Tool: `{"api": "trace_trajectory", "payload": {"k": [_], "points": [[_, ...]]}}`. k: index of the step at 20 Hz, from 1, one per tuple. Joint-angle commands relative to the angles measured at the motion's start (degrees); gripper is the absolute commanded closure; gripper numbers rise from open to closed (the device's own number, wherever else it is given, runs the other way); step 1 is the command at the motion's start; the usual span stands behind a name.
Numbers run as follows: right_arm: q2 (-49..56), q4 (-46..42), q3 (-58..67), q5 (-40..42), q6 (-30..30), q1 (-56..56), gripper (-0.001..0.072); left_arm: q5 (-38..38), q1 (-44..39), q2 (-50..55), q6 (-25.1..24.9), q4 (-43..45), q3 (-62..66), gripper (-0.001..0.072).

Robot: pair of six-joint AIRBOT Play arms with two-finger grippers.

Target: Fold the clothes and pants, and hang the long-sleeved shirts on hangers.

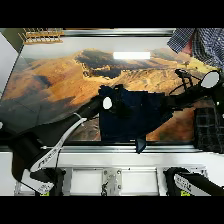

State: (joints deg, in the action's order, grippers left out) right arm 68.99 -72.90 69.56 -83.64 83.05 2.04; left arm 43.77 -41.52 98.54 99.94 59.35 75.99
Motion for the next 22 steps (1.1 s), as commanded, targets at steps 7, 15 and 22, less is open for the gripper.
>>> {"api": "trace_trajectory", "payload": {"k": [7, 15, 22], "points": [[-1.1, -0.7, 4.6, -1.3, 1.4, -10.6, 0.0669, 0.9, -5.5, 12.7, 1.4, -5.0, 11.8, 0.0700], [-1.1, -1.1, 4.7, -1.2, 1.0, -11.5, 0.0669, 4.5, 1.3, 4.3, 0.6, -0.2, 11.8, 0.0700], [-1.1, -1.1, 4.7, 1.9, -0.3, -15.2, 0.0669, 12.0, 14.4, -7.4, 0.2, 10.4, 11.8, 0.0699]]}}
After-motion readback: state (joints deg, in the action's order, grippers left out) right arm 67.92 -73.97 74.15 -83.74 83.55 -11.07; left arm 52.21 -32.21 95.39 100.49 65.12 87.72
